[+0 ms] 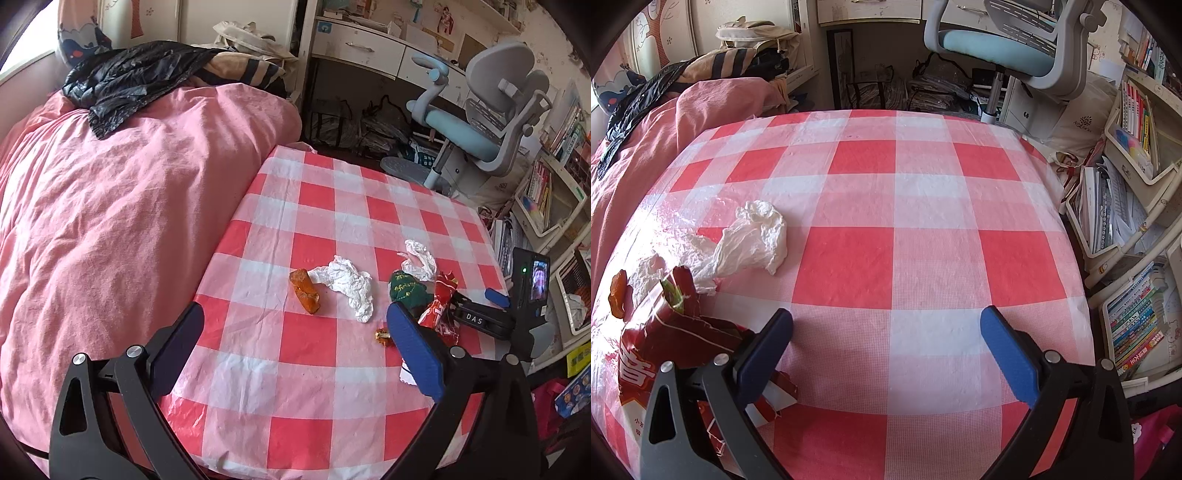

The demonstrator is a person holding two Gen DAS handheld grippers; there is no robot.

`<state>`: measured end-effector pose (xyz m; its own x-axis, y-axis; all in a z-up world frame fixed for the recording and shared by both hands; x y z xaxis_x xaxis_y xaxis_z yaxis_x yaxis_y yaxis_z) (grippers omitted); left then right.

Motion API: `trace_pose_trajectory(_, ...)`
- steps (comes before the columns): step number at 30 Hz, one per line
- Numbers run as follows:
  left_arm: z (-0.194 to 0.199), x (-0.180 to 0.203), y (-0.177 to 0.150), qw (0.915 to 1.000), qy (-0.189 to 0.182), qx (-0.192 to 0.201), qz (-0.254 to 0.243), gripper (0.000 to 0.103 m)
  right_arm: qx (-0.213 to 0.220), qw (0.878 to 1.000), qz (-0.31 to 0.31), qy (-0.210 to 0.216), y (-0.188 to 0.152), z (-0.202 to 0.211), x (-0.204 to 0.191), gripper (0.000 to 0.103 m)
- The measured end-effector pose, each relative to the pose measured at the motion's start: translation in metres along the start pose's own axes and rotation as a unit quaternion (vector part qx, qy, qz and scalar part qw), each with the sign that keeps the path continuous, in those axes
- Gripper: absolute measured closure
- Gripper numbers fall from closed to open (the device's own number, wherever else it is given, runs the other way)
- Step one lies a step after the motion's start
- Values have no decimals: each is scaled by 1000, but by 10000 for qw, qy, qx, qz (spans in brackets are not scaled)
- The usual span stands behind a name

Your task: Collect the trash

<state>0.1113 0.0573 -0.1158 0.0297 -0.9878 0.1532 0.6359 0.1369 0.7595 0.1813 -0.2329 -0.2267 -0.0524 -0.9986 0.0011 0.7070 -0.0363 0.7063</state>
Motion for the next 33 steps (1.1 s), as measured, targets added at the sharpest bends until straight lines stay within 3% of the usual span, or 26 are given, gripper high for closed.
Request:
trace_pose_trajectory(4,8,-6,6,9995,-143,57,262,7,-1,10000,0,0,0,0,0,6)
trace_pose_trajectory(16,17,-10,10,9988,-270,141,379,7,-3,10000,1,1,0,0,0,6)
trace_pose_trajectory(24,2,-16,1,9976,-295,-170,605,7,-3,10000,2,2,1,0,0,6)
trace_pose_trajectory(33,5,-14,-3,9974,-398,-175,575,7,-4,10000,3,3,0,0,0,6)
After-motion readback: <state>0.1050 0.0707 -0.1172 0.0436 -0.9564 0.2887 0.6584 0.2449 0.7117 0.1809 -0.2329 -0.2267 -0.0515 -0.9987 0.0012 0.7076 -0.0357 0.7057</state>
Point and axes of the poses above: each gripper's, at about its wrist camera, not at the fingertips, and z roughly against the way its jaws point, x to its right, y to its top, the point moved 7 cm from there along -z, roughly the way its jaws point, and after that the axes turned 11 degrees about x, right-handed, at the moved point
